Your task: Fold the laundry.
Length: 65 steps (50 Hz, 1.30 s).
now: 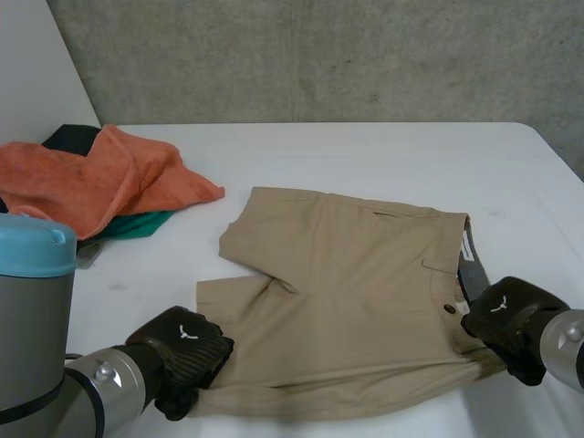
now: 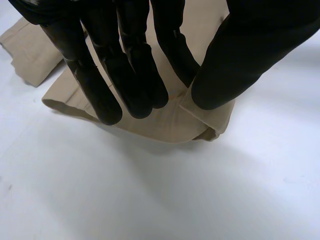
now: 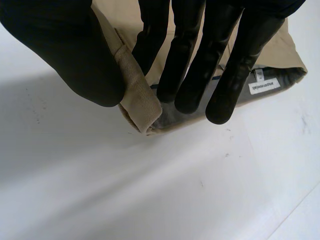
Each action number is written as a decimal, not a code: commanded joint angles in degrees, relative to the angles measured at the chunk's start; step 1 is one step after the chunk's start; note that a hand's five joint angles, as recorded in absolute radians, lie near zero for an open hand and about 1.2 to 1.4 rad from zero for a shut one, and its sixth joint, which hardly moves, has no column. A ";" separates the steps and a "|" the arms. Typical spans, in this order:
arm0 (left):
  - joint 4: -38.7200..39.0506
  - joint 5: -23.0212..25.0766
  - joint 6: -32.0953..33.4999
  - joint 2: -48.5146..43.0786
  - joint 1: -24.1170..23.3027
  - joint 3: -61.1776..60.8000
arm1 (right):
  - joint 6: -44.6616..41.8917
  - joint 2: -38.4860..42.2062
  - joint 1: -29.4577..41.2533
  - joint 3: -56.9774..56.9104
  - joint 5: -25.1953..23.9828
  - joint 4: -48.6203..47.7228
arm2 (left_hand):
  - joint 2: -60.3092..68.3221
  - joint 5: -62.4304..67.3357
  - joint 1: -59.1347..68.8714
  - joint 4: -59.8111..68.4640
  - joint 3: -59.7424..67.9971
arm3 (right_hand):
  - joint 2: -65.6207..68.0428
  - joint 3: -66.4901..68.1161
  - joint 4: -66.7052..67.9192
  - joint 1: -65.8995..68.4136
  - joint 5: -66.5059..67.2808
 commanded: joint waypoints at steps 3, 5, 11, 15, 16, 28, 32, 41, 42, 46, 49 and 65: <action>0.84 -0.09 0.46 -0.99 -0.51 5.55 | 0.37 0.11 -2.55 -0.56 -1.31 -0.23 | 11.36 13.15 16.28 11.07 11.56 | 12.71 12.09 11.81 23.60 13.44; 1.19 -0.09 0.46 -1.08 -0.42 6.34 | 0.37 0.11 -2.82 -0.82 -1.39 -0.58 | 11.36 13.15 16.28 11.07 11.56 | 12.71 12.09 11.81 23.60 13.44; 7.86 0.00 0.55 -5.02 -0.42 11.00 | 0.99 0.11 -2.64 -3.36 -3.50 -4.62 | 11.36 13.15 16.28 11.07 11.56 | 12.71 12.09 11.81 23.60 13.44; 13.83 -0.18 0.55 -12.22 -0.33 17.41 | 4.76 3.08 -2.64 -6.52 -3.85 -11.64 | 11.36 13.15 16.28 11.07 11.56 | 12.71 12.09 11.81 23.60 13.44; 14.98 -0.18 0.55 -13.80 -0.25 18.90 | 5.90 4.75 -2.64 -7.49 -3.94 -13.22 | 11.36 13.15 16.28 11.07 11.56 | 12.71 12.09 11.81 23.60 13.44; 38.00 -1.32 1.07 -38.68 1.16 46.14 | 13.20 27.07 -0.18 -28.67 3.34 -30.46 | 11.36 13.15 16.28 11.07 11.56 | 12.71 12.09 11.81 23.60 13.44; 41.79 -1.32 1.60 -47.20 1.25 56.34 | 13.12 34.90 0.61 -35.52 5.90 -36.35 | 11.36 13.15 16.28 11.07 11.56 | 12.71 12.09 11.81 23.60 13.44; 43.63 -0.09 1.69 -59.78 1.34 70.77 | 11.97 45.89 1.57 -43.26 5.20 -44.17 | -1.61 0.19 3.31 -1.90 -1.41 | -15.59 -16.21 -16.49 -4.70 -14.86; 44.60 0.00 1.69 -59.87 1.34 70.68 | 11.97 46.33 1.66 -43.62 5.37 -44.87 | -18.56 -16.76 -13.64 -18.85 -18.36 | -34.81 -35.42 -35.71 -23.92 -34.08; 50.66 -0.35 1.78 -59.09 1.25 68.49 | 12.41 46.25 1.75 -44.68 6.60 -48.39 | -58.10 -56.31 -53.18 -58.39 -57.90 | -57.29 -57.91 -58.19 -46.40 -56.56; 55.06 -0.79 1.69 -55.05 1.25 65.33 | 13.20 42.57 1.93 -43.98 8.01 -49.19 | -58.64 -56.85 -53.72 -58.93 -58.44 | -57.29 -57.91 -58.19 -46.40 -56.56; 57.00 -1.94 -1.12 -23.32 -1.21 23.68 | 26.73 17.25 -3.25 -21.83 -4.03 -20.99 | -58.60 -56.80 -53.68 -58.89 -58.40 | -53.02 -53.63 -53.92 -42.13 -52.29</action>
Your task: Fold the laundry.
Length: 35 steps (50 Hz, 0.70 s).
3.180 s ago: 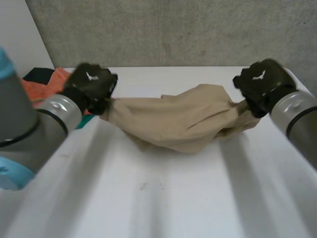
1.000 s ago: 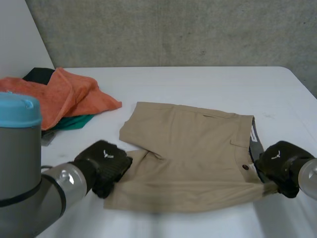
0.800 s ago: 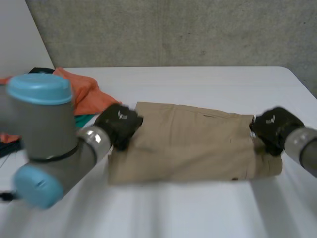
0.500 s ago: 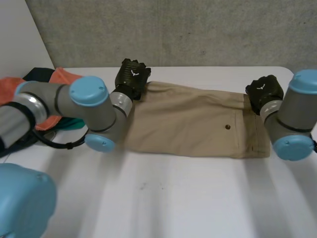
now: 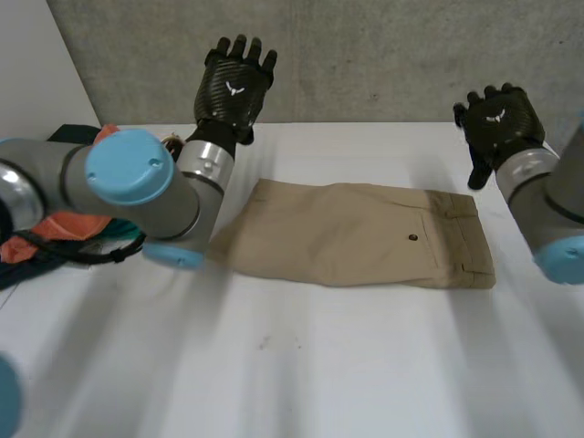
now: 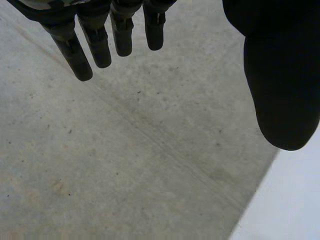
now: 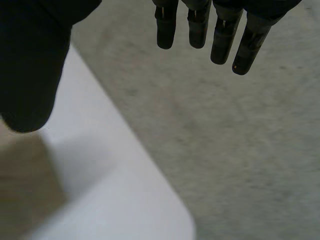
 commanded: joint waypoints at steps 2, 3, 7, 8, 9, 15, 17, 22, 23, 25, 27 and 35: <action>-1.61 0.09 -3.39 13.87 -2.68 -22.70 | 7.02 -5.13 -5.09 11.81 -5.02 16.97 | -1.76 -2.71 -0.90 -1.59 -2.22 | 3.46 3.81 2.57 4.59 2.24; -1.70 0.09 -4.01 14.75 -2.94 -24.11 | 7.11 -5.13 -5.36 13.04 -5.37 16.54 | -1.76 -2.71 -0.90 -1.59 -2.22 | 3.63 3.98 2.74 4.76 2.41; -1.79 0.18 -6.82 17.66 -3.21 -28.95 | 6.94 -4.96 -5.62 18.23 -6.60 10.48 | -1.43 -2.38 -0.57 -1.26 -1.89 | 4.98 5.32 4.09 6.10 3.75; -1.79 0.18 -7.26 18.01 -3.21 -29.56 | 6.85 -4.87 -5.62 19.02 -6.60 8.90 | -1.43 -2.38 -0.57 -1.25 -1.89 | 5.48 5.82 4.59 6.61 4.26; -1.79 0.18 -8.13 18.45 -3.21 -30.26 | 6.76 -4.35 -5.62 20.25 -6.43 5.75 | -1.43 -2.38 -0.57 -1.25 -1.89 | 6.49 6.83 5.59 7.61 5.26; -1.87 0.36 -9.81 18.54 -2.95 -30.62 | 6.24 0.75 -5.71 21.23 -6.16 -2.80 | -0.92 -1.87 -0.06 -0.75 -1.38 | 13.54 13.89 12.65 14.67 12.32; -1.87 0.36 -10.08 18.54 -2.77 -30.62 | 5.27 2.95 -5.80 20.53 -6.07 -4.73 | -0.59 -1.54 0.27 -0.41 -1.05 | 18.75 19.10 17.86 19.88 17.53; -1.87 0.36 -10.16 18.54 -2.68 -30.62 | 3.07 6.47 -5.97 18.86 -5.90 -6.49 | -0.59 -1.54 0.27 -0.41 -1.04 | 50.61 50.96 49.72 51.74 49.39; -1.87 0.36 -10.16 18.54 -2.68 -30.62 | 2.81 6.64 -6.06 18.59 -5.72 -6.50 | -0.59 -1.54 0.27 -0.41 -1.04 | 65.39 65.73 64.50 66.52 64.16; -1.96 0.27 -10.43 18.63 -2.68 -30.62 | 2.90 6.39 -6.85 18.15 -4.50 -6.32 | -0.59 -1.54 0.27 -0.41 -1.04 | 67.33 67.67 66.44 68.45 66.10; -1.96 0.36 -10.69 18.72 -2.68 -30.71 | 2.90 5.68 -7.82 18.41 -3.53 -5.97 | -0.59 -1.54 0.27 -0.41 -1.04 | 67.33 67.67 66.44 68.45 66.10; -3.37 0.36 -10.95 20.21 -2.51 -30.62 | -3.06 -3.88 -13.34 22.80 -4.57 -4.83 | -0.92 -1.87 -0.06 -0.75 -1.38 | 67.33 67.67 66.44 68.45 66.10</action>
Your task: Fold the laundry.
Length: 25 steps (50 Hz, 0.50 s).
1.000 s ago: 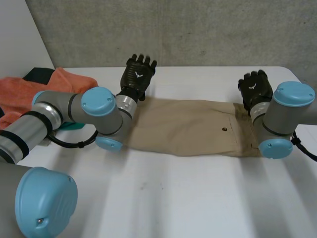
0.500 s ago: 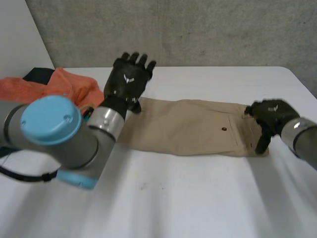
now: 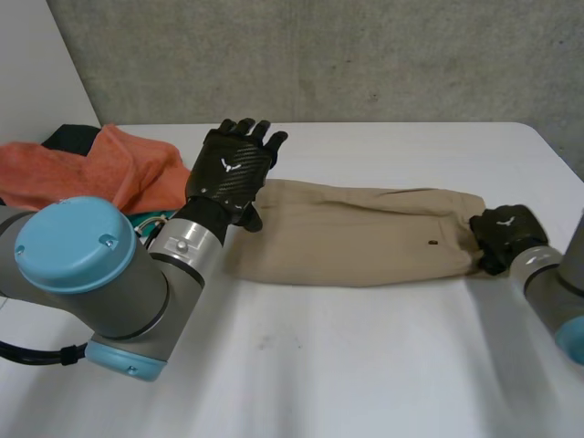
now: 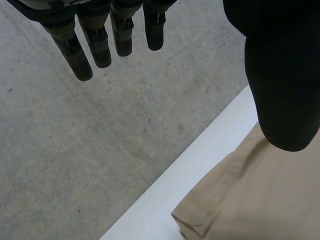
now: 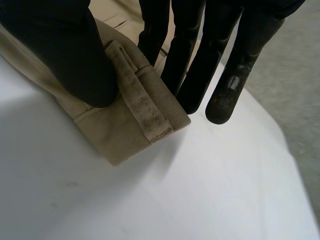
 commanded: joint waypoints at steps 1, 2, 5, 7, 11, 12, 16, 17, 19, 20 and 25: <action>-1.56 0.01 -0.20 1.39 0.19 0.02 | -6.72 -9.25 -6.07 3.71 -1.14 1.41 | -0.92 -1.87 -0.06 -0.75 -1.39 | 12.54 12.94 11.96 27.32 16.56; -1.82 0.01 -0.20 1.47 0.37 0.02 | -8.22 -9.96 -7.13 3.89 -1.49 1.50 | -0.92 -1.87 -0.06 -0.75 -1.39 | 12.54 12.94 11.96 27.32 16.56; -2.88 0.01 -0.29 2.09 1.16 -0.07 | -15.07 -11.37 -10.56 3.89 -3.78 1.50 | -0.92 -1.87 -0.06 -0.75 -1.39 | 12.54 12.94 11.96 27.32 16.56; -3.49 0.09 -0.38 2.18 1.51 -0.07 | -18.93 -11.54 -11.36 3.19 -5.10 1.41 | -0.92 -1.87 -0.06 -0.75 -1.39 | 12.54 12.94 11.96 27.32 16.56; -4.55 0.10 -0.55 2.26 1.95 0.11 | -27.03 -12.42 -8.21 1.78 -7.82 0.97 | -0.92 -1.87 -0.06 -0.75 -1.39 | 12.54 12.94 11.96 27.32 16.56; -4.55 0.01 -0.64 2.26 2.04 0.20 | -29.21 -12.68 -4.11 0.56 -9.04 0.88 | -0.92 -1.87 -0.06 -0.75 -1.39 | 12.54 12.94 11.96 27.32 16.56; -4.55 -0.08 -1.17 2.26 2.04 0.63 | -30.29 -12.42 5.56 -2.43 -13.26 0.70 | -0.76 -1.71 0.10 -0.58 -1.22 | 12.54 12.94 11.96 27.32 16.56; -4.55 -0.08 -1.26 2.26 2.04 0.72 | -30.29 -12.16 6.99 -2.70 -13.97 0.71 | -0.76 -1.70 0.11 -0.58 -1.22 | 12.54 12.94 11.96 27.32 16.56; -4.55 -0.17 -1.78 2.18 2.04 0.90 | -30.99 -10.41 11.30 -2.79 -17.04 0.53 | -0.59 -1.54 0.27 -0.41 -1.05 | 12.54 12.94 11.96 27.32 16.56; -4.55 -0.17 -1.87 2.18 2.04 0.90 | -30.99 -9.62 12.62 -2.79 -18.10 0.53 | -0.59 -1.54 0.27 -0.41 -1.05 | 12.54 12.94 11.96 27.32 16.56; -4.37 -0.26 -2.84 2.26 2.04 1.60 | -32.04 -3.20 21.32 -3.23 -22.67 0.35 | -0.59 -1.54 0.27 -0.41 -1.05 | 12.54 12.94 11.96 27.32 16.56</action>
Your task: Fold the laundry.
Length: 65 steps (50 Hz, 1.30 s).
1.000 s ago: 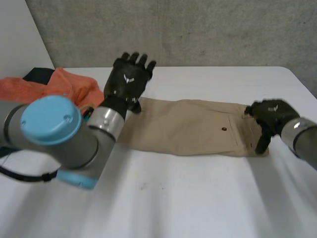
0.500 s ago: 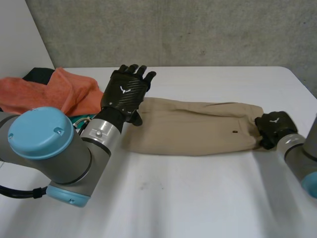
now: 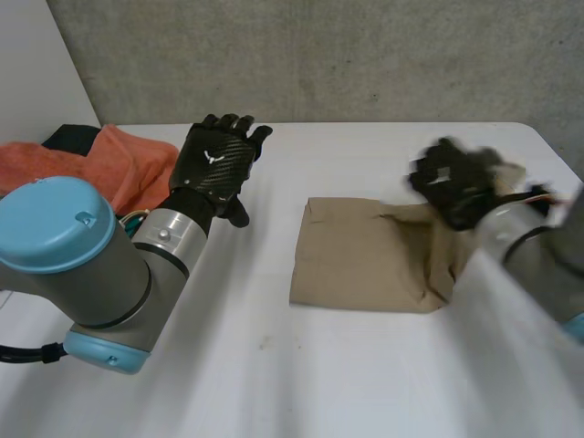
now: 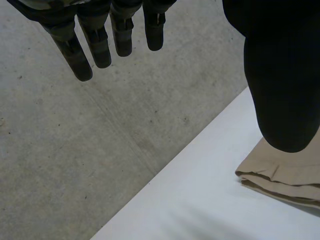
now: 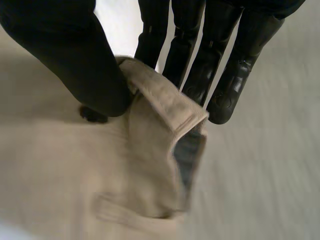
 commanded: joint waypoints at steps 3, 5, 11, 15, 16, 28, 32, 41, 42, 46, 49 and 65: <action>0.07 -0.23 -1.75 -0.07 0.04 1.94 | -1.76 9.99 14.76 -1.30 -6.43 -0.11 | -0.42 -1.37 0.44 -0.24 -0.88 | 12.54 11.76 11.90 23.27 14.10; -0.02 -1.01 -2.10 -0.07 0.22 3.16 | -0.89 10.35 15.29 -2.00 -6.78 -0.11 | -0.25 -1.20 0.61 -0.08 -0.71 | 12.54 11.76 11.90 23.27 14.10; -0.28 -4.88 -2.36 -0.77 0.13 7.91 | 9.90 8.60 15.56 -3.85 -6.78 -0.46 | -0.08 -1.03 0.77 0.09 -0.54 | -36.26 -37.03 -36.90 -25.53 -34.69; -1.69 -5.59 -2.36 -2.09 -0.31 12.65 | 30.89 1.84 14.41 -4.90 -4.06 -1.08 | 0.09 -0.86 0.94 0.26 -0.38 | -57.46 -58.24 -58.10 -46.73 -55.90; -2.21 -5.59 -2.36 -2.70 -0.40 13.71 | 35.46 0.61 13.98 -4.99 -3.01 -1.34 | 0.25 -0.70 1.11 0.43 -0.21 | -57.46 -58.24 -58.10 -46.73 -55.90; -13.55 -4.71 -2.72 -18.69 -10.06 33.13 | 58.28 -1.09 -1.14 -10.77 4.55 13.75 | 0.59 -0.36 1.44 0.76 0.12 | -57.46 -58.24 -58.10 -46.73 -55.90; -17.15 -4.80 -3.42 -24.31 -12.70 38.40 | 56.61 3.48 -1.23 -15.87 6.05 19.73 | 2.10 1.15 2.96 2.28 1.64 | -57.46 -58.24 -58.10 -46.73 -55.90; -26.47 -8.22 -3.33 -31.00 -13.32 43.16 | 53.26 11.93 -0.62 -23.35 3.95 26.52 | 5.97 5.02 6.83 6.15 5.51 | -57.46 -58.24 -58.10 -46.73 -55.90; -27.52 -8.84 -3.33 -31.36 -13.23 43.42 | 52.83 12.54 -0.53 -23.88 3.86 26.87 | 5.97 5.02 6.83 6.15 5.51 | -57.46 -58.24 -58.10 -46.73 -55.90; -31.13 -9.90 -2.81 -32.59 -12.79 44.13 | 50.45 16.41 -0.44 -26.26 4.47 27.92 | 5.81 4.86 6.66 5.98 5.34 | -57.46 -58.24 -58.10 -46.73 -55.90; -32.89 -9.81 -2.02 -33.82 -12.09 44.74 | 48.35 19.40 -0.09 -27.84 5.35 28.28 | 5.64 4.69 6.49 5.81 5.18 | -57.46 -58.24 -58.10 -46.73 -55.90; -34.47 -7.00 3.79 -37.34 -11.73 45.62 | 38.14 26.00 2.63 -30.39 10.18 27.75 | 4.63 3.68 5.48 4.80 4.17 | -57.46 -58.24 -58.10 -46.73 -55.90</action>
